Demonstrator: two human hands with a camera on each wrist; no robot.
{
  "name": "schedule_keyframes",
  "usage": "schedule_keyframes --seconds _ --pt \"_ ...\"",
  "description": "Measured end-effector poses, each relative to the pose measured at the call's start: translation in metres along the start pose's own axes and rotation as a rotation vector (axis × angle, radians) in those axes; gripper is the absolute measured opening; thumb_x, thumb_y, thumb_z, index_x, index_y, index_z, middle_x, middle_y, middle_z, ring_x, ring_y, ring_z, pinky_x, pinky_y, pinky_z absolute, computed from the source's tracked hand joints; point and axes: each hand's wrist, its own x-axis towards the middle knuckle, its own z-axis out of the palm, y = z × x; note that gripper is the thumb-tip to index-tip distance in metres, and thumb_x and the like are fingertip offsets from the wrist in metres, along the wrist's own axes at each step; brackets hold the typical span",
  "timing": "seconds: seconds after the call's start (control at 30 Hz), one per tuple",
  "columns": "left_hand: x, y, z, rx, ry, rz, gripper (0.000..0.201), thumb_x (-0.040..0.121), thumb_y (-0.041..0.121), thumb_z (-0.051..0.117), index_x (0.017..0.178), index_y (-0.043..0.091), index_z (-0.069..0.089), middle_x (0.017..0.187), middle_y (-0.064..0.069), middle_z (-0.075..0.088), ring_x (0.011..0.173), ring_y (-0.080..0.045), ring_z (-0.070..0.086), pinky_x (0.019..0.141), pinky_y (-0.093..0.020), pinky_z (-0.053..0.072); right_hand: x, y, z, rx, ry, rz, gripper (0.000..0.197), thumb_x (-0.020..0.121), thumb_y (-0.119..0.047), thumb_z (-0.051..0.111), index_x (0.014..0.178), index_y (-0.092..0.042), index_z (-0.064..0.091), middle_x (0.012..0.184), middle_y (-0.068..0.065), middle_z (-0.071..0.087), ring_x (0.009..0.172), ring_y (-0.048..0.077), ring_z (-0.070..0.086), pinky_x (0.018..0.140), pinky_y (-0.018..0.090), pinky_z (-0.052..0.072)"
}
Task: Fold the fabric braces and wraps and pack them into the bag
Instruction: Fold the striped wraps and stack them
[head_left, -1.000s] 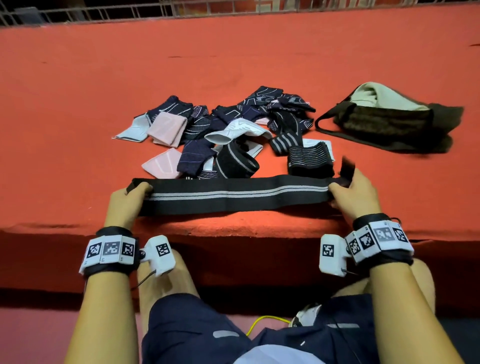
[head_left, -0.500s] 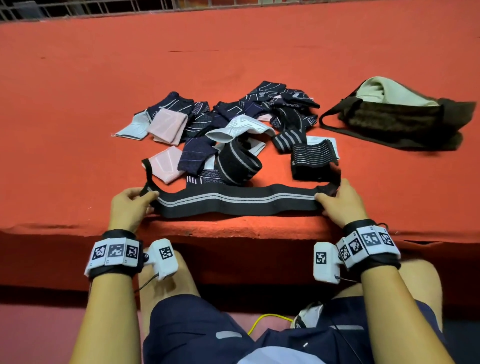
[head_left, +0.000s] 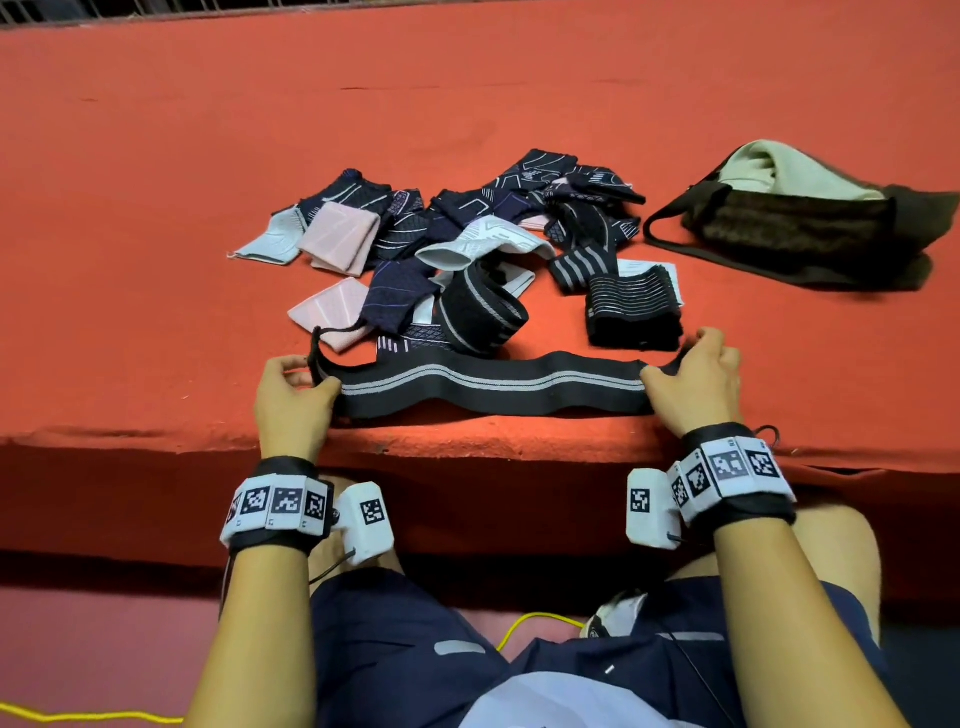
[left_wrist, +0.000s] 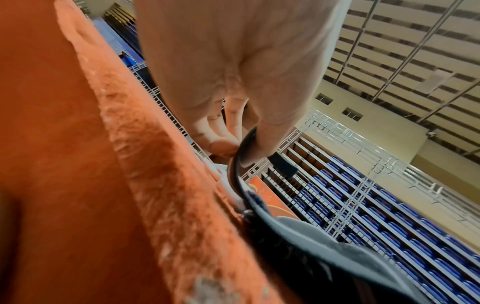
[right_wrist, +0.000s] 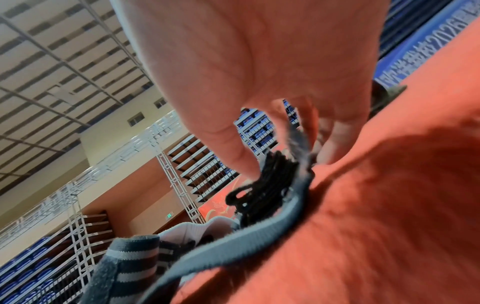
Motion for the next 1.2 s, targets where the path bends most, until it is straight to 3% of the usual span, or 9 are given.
schedule_keyframes --seconds 0.13,0.27,0.4,0.47,0.6,0.83,0.97,1.1,1.2 --pt "-0.008 0.029 0.004 -0.034 0.038 0.185 0.024 0.08 0.002 0.067 0.085 0.018 0.05 0.076 0.008 0.053 0.073 -0.014 0.049 0.071 -0.028 0.042 -0.006 -0.021 -0.001 -0.025 0.118 -0.147 0.053 0.084 -0.02 0.063 0.134 -0.013 0.045 0.135 0.017 0.046 0.125 0.039 0.044 0.104 0.047 0.037" --pt "-0.026 0.07 0.025 -0.049 -0.102 0.371 0.028 0.079 0.0 0.067 0.074 0.017 0.045 0.067 0.005 0.045 0.056 0.0 0.038 0.059 -0.019 0.034 -0.019 -0.047 0.011 0.106 -0.082 -0.408 0.017 0.092 -0.027 0.061 0.102 -0.017 0.07 0.108 0.002 0.068 0.102 0.019 0.062 0.091 0.029 0.043" --pt "-0.052 0.1 0.062 -0.029 -0.299 0.439 0.026 0.075 -0.002 0.069 0.078 0.016 0.051 0.068 0.007 0.049 0.056 0.0 0.041 0.059 -0.011 0.035 -0.034 -0.064 0.022 0.218 -0.266 -0.548 0.041 0.098 -0.051 0.053 0.073 -0.02 0.062 0.071 -0.008 0.059 0.071 0.009 0.052 0.07 0.032 0.039" --pt "-0.062 0.103 0.08 -0.003 -0.368 0.447 0.022 0.073 0.002 0.071 0.083 0.013 0.055 0.07 0.007 0.054 0.057 -0.001 0.043 0.061 -0.01 0.038 -0.037 -0.068 0.027 0.241 -0.349 -0.554 0.048 0.097 -0.058 0.05 0.079 -0.016 0.066 0.069 -0.006 0.06 0.068 0.009 0.052 0.068 0.031 0.04" --pt "-0.079 0.099 0.101 0.06 -0.494 0.493 0.02 0.075 0.011 0.072 0.087 0.014 0.057 0.076 0.005 0.06 0.064 -0.004 0.05 0.062 -0.008 0.039 -0.035 -0.068 0.033 0.362 -0.405 -0.515 0.049 0.091 -0.067 0.049 0.1 -0.024 0.071 0.093 -0.008 0.073 0.091 0.007 0.066 0.088 0.032 0.05" --pt "-0.085 0.088 0.116 0.114 -0.688 0.535 0.031 0.074 0.013 0.078 0.101 0.016 0.064 0.098 0.002 0.064 0.087 -0.012 0.061 0.072 -0.02 0.048 -0.017 -0.049 0.043 0.436 -0.28 -0.364 0.018 0.093 -0.032 0.059 0.085 -0.017 0.065 0.076 -0.004 0.067 0.072 0.015 0.06 0.076 0.045 0.051" --pt "-0.073 0.075 0.109 0.044 -0.576 0.484 0.024 0.079 0.016 0.08 0.1 0.018 0.067 0.101 0.005 0.067 0.091 -0.001 0.062 0.075 -0.011 0.047 -0.001 -0.028 0.044 0.454 -0.299 -0.261 0.01 0.09 -0.017 0.056 0.093 -0.017 0.066 0.088 -0.002 0.076 0.084 0.019 0.072 0.078 0.046 0.061" --pt "-0.048 0.05 0.096 0.141 -0.394 0.47 0.02 0.082 0.019 0.074 0.101 0.02 0.066 0.105 0.002 0.062 0.101 -0.011 0.058 0.095 -0.033 0.049 0.008 -0.009 0.036 0.423 -0.232 -0.171 0.014 0.092 -0.008 0.056 0.093 -0.018 0.066 0.092 0.001 0.076 0.082 0.023 0.073 0.07 0.04 0.063" --pt "-0.041 0.039 0.093 0.199 -0.464 0.318 0.033 0.085 0.029 0.075 0.114 0.022 0.06 0.113 -0.002 0.059 0.108 -0.017 0.056 0.101 -0.04 0.047 0.014 0.002 0.036 0.368 -0.211 -0.107 0.029 0.091 -0.006 0.058 0.118 -0.015 0.062 0.103 0.006 0.074 0.081 0.02 0.072 0.073 0.04 0.062"
